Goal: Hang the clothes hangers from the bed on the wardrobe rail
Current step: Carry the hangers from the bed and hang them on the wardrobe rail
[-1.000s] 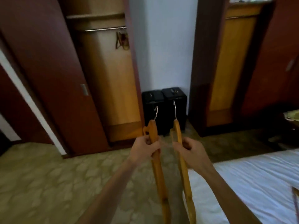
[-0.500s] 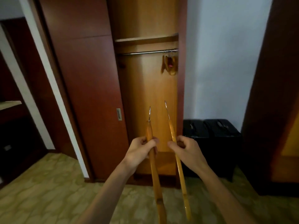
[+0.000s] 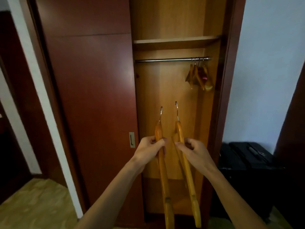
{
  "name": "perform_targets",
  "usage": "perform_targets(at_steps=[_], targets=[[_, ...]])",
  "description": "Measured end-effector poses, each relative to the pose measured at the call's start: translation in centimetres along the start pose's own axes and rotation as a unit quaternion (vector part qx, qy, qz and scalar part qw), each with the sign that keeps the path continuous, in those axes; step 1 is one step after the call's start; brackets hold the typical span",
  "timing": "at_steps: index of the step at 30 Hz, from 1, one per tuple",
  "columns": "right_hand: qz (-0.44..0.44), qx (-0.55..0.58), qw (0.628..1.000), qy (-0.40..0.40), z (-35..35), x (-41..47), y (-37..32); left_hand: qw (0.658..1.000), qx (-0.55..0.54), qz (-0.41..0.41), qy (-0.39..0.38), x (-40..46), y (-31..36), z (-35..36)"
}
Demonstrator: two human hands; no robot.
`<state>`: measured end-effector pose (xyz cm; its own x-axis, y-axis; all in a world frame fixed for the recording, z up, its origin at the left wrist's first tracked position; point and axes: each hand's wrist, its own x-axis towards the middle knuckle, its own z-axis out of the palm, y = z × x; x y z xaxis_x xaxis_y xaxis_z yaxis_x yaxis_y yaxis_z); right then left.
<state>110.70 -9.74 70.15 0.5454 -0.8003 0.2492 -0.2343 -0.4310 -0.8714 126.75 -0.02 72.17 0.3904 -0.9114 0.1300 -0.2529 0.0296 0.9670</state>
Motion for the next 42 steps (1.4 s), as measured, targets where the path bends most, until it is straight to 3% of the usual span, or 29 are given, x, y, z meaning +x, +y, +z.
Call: perform_targets(at_steps=[10, 20, 30, 42], targets=[[-0.01, -0.059, 0.995, 0.086, 1.2, 15.7, -1.4, 0.997, 0.048, 0.013, -0.063, 18.4, 0.7, -5.4], [-0.027, -0.092, 0.988, 0.124, 0.2, 31.9, 0.8, 0.997, 0.05, 0.049, -0.042, 35.0, 2.3, -5.9], [-0.08, -0.085, 0.982, 0.15, -6.7, 53.4, 0.5, 0.995, 0.019, 0.101, 0.006, 56.2, 7.7, -4.2], [-0.01, -0.114, 0.981, 0.159, -12.8, 70.1, -0.2, 0.99, -0.004, 0.131, -0.043, 73.4, 12.3, -1.0]])
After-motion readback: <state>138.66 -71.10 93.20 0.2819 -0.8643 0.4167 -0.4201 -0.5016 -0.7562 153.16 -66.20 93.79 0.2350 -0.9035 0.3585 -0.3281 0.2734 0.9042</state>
